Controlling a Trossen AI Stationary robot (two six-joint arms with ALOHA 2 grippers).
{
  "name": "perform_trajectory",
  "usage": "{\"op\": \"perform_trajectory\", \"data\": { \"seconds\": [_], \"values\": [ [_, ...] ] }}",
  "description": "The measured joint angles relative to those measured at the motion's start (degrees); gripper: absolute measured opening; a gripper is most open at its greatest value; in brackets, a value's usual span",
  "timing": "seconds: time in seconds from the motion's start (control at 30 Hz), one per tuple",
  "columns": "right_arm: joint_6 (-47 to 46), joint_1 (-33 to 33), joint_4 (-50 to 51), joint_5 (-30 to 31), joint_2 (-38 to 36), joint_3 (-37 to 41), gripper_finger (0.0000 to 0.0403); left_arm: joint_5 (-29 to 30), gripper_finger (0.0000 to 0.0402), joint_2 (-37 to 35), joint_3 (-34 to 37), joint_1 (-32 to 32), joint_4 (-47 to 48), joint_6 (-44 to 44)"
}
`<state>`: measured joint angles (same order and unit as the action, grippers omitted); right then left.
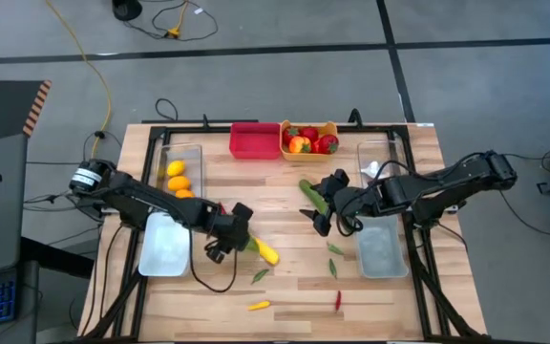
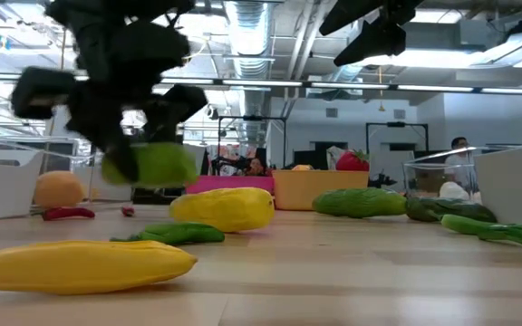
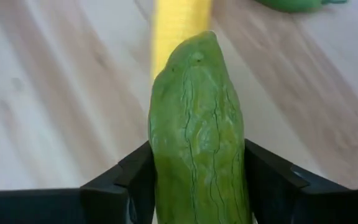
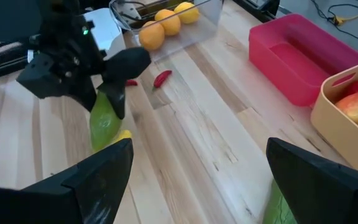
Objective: Sort produce into baskets
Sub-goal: Put the green cucumber into the red bin
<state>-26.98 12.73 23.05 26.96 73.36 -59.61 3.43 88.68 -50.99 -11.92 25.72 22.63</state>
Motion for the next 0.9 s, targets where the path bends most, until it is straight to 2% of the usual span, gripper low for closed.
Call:
{"op": "perform_trajectory", "data": {
  "seconds": [0.2,0.53,0.7,0.9],
  "values": [
    [0.0,0.0,-0.01,-0.03,0.02,0.0,0.0396,0.6,0.0189,-0.02,-6.93,5.53,5.77,7.96],
    [0.0,0.0,0.02,-0.04,0.02,0.0,0.0396,5.43,0.019,-0.09,-14.01,20.71,6.61,22.16],
    [0.0,0.0,0.0,-0.04,0.02,0.0,0.0396,5.43,0.019,-0.11,-15.12,28.84,4.01,27.37],
    [0.0,-0.02,0.02,-0.02,0.02,0.0,0.0395,3.7,0.019,0.47,-15.13,37.62,-3.67,27.49]
  ]
}}
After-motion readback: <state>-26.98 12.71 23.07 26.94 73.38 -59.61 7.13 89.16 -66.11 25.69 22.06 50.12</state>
